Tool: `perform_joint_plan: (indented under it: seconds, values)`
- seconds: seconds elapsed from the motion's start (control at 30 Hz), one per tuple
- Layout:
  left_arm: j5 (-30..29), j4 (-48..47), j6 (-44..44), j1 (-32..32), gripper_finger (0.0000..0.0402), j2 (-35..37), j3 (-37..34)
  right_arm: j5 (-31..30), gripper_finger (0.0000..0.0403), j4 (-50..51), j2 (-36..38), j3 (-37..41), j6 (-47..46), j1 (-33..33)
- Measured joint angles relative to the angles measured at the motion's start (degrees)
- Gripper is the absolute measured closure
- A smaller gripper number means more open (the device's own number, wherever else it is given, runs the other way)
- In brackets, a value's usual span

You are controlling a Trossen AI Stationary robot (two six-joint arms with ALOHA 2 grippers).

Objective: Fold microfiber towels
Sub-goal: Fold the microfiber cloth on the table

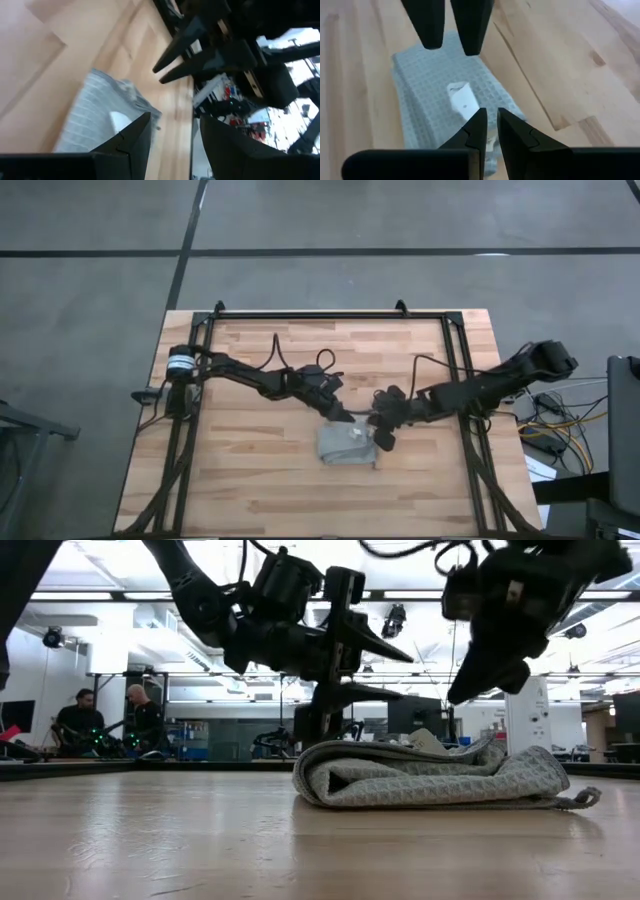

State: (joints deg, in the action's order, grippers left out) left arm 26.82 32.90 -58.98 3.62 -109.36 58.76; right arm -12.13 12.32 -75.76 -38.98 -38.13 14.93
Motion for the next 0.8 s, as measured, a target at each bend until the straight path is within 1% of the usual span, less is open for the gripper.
perform_joint_plan:
  seconds: [0.17, 0.33, 0.5, 0.6, 0.7, 0.8]
  values:
    - [0.6, -1.2, 0.0, 1.3, 0.0229, 0.0, 0.0, 1.9, 0.036, 0.7, -1.9, 0.0, -4.0, -1.5]
    - [0.8, -1.3, 0.6, 1.4, 0.0229, 0.0, 0.0, 1.9, 0.036, 0.2, -1.4, 0.0, -5.9, -1.6]
    - [0.8, -1.4, 0.7, 1.6, 0.0229, 0.1, 0.0, 1.8, 0.036, -1.6, -0.9, 0.0, -12.5, -1.6]
    - [0.8, -1.4, 0.7, 1.6, 0.0229, 0.1, 0.0, 1.9, 0.036, -1.6, -0.9, 0.0, -18.0, -1.6]
    - [0.8, -1.5, 1.3, 1.6, 0.0229, 0.1, 0.0, 2.1, 0.036, -1.6, -0.9, 0.0, -19.8, -1.6]
    - [0.8, -1.5, 2.5, 1.6, 0.0229, 0.1, 0.0, 4.9, 0.036, -1.7, -0.9, 0.0, -22.9, -1.6]
